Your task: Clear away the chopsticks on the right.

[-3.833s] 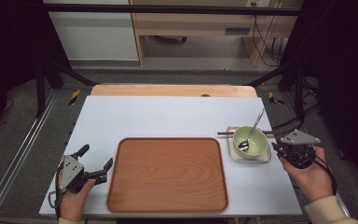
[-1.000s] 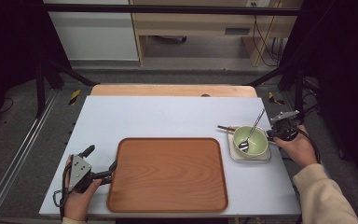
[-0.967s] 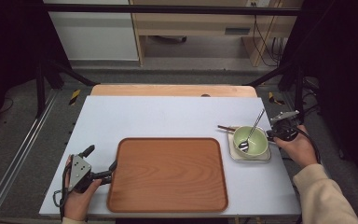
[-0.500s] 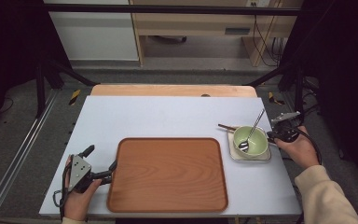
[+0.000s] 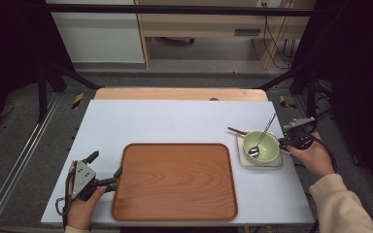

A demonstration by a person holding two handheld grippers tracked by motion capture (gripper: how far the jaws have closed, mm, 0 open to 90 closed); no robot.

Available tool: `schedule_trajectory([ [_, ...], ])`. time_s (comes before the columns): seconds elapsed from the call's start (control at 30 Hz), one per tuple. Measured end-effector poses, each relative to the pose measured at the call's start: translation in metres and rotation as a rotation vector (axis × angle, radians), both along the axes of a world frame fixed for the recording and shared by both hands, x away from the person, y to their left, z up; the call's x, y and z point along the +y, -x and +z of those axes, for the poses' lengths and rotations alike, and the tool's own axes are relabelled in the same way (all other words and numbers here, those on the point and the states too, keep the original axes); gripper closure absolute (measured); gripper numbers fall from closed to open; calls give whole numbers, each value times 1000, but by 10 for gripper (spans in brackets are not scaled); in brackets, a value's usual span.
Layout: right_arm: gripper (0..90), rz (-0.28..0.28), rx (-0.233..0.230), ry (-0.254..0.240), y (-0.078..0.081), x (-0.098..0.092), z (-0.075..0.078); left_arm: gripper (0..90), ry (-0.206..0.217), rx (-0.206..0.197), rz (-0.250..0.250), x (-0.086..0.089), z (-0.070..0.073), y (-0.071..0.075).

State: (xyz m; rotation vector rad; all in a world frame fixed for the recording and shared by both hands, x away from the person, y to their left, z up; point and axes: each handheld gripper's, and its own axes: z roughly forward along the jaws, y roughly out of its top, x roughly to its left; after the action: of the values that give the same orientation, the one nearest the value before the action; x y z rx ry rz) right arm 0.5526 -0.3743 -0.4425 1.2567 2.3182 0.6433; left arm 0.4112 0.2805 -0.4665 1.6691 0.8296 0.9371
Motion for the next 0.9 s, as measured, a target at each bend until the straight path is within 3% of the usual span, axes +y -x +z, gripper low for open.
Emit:
schedule_trajectory([
  [0.67, 900, -13, 0, -8, 0, -1, 0, 44, -4, -1, 1, 0, 0, 0],
  [0.9, 884, 4, -6, -1, 7, -12, 7, 45, -8, 0, -1, 0, 0, 0],
])
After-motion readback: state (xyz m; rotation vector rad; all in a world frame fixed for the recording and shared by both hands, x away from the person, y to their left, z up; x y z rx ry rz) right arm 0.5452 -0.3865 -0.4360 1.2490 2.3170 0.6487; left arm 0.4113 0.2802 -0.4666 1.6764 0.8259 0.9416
